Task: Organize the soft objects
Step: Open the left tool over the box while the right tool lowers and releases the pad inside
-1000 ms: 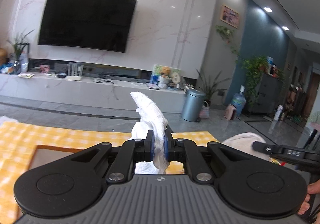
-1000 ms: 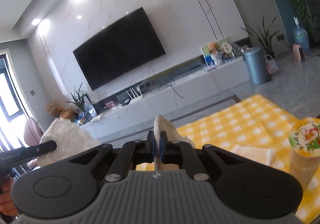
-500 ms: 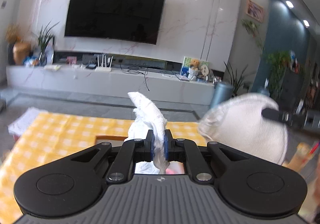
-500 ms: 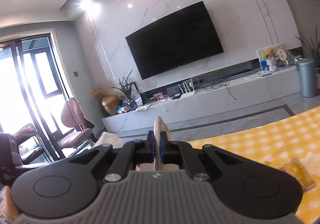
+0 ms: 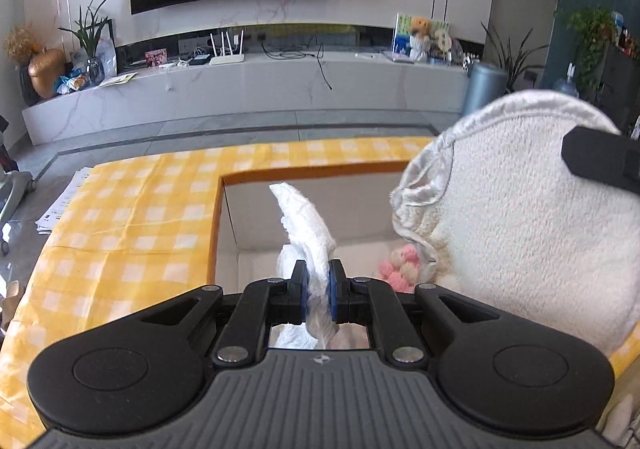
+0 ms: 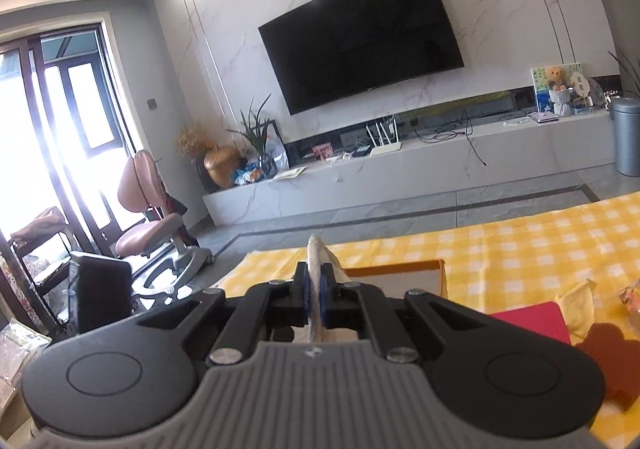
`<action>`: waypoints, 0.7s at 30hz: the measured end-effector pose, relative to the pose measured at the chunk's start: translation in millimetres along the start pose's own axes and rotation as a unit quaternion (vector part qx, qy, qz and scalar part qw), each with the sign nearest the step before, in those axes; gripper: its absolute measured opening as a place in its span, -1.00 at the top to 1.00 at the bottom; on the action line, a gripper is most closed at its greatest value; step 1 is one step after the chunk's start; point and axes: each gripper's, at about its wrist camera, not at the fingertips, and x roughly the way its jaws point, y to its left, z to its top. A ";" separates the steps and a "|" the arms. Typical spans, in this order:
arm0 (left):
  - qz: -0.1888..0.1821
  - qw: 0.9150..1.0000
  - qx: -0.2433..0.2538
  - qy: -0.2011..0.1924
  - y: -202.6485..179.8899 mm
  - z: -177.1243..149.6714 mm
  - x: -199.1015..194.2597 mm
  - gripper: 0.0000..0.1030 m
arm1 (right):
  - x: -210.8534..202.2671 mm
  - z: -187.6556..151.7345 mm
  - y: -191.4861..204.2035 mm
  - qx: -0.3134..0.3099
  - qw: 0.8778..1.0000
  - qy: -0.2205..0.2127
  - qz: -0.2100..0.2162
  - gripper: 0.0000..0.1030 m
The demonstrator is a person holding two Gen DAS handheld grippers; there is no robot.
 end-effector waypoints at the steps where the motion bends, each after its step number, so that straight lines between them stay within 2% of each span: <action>1: 0.002 1.000 0.003 0.005 -0.7 -1.0 2.9 0.77 | 0.3 -1.1 -0.1 0.000 1.000 0.002 -0.001 0.95; 5: 0.012 0.999 -0.011 0.027 0.9 -5.7 13.8 0.69 | -3.3 -0.9 -3.6 0.004 1.000 0.004 0.003 0.95; 7: 0.032 0.999 -0.010 0.030 3.3 -7.4 15.3 0.51 | -4.6 -0.5 -4.1 0.003 1.000 0.003 0.002 0.95; 8: 0.047 0.999 -0.006 0.024 1.4 -8.8 12.6 0.25 | -4.0 0.6 -3.6 0.001 1.000 0.003 0.000 0.95; 9: 0.061 0.998 -0.001 0.013 0.6 -8.5 8.1 -0.13 | -3.6 0.9 -3.6 -0.004 1.000 0.005 -0.002 0.95; 11: 0.075 0.997 0.004 -0.007 -3.3 -6.7 -3.0 -0.69 | -2.4 0.4 -2.9 -0.018 1.000 0.008 -0.011 0.95; 17: 0.085 0.996 -0.034 -0.023 0.3 4.0 -35.4 -0.74 | 1.7 -2.8 -1.3 -0.028 0.999 0.014 -0.021 0.95; 21: 0.090 0.993 -0.048 -0.058 13.5 12.4 -61.6 -0.76 | 11.1 -1.6 7.2 -0.040 0.999 0.017 -0.024 0.95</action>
